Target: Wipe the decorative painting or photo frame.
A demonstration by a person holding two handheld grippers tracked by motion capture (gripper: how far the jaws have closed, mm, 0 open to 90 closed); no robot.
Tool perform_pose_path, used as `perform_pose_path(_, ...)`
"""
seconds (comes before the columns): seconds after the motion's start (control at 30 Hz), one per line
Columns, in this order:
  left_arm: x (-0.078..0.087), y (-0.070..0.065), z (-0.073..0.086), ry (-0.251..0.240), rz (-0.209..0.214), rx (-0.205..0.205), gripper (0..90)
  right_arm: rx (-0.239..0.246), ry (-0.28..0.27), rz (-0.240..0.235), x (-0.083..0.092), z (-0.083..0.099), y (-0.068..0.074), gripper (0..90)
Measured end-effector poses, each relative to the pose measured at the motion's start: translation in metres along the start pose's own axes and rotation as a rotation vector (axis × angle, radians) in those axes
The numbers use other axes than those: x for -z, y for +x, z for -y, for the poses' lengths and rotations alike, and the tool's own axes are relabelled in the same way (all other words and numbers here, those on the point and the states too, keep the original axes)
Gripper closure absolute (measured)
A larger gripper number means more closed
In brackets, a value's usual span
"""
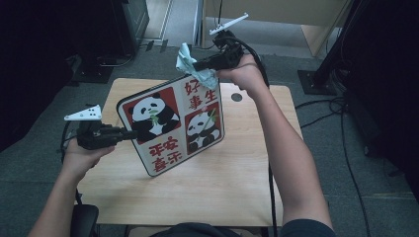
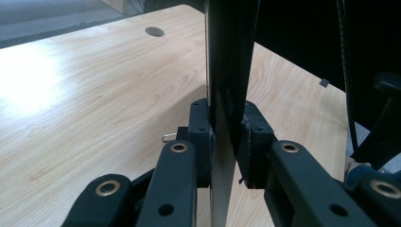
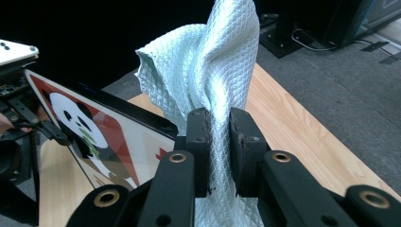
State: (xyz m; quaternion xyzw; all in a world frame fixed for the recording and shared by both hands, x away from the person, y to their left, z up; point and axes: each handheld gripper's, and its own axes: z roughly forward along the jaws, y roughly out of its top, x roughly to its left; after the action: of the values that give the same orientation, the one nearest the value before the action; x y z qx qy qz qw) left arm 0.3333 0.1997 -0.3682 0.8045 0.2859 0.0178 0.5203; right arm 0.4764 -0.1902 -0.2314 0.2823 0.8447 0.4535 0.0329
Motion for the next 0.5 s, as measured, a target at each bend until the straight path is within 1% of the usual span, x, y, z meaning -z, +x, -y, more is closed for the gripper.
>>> perform_pose_path(0.13, 0.0001, 0.0003, 0.0, 0.0, -0.005, -0.001, 78.2, -0.006, -0.002, 0.013, 0.0028, 0.0013, -0.0017, 80.1)
perform_pose_path(0.23, 0.0002, 0.0007, 0.0001, -0.001, -0.008, 0.002, 78.2, -0.005, -0.005, 0.01, 0.0036, 0.0025, -0.0031, 80.1)
perform_pose_path(0.33, 0.0004, 0.001, 0.0002, -0.002, -0.008, 0.003, 78.2, 0.0, -0.003, 0.02, 0.0051, 0.003, -0.0033, 80.1)
perform_pose_path(0.5, 0.0005, 0.0014, 0.0003, -0.002, -0.009, 0.005, 78.2, -0.016, -0.004, 0.04, 0.0095, 0.0049, -0.0073, 80.1)
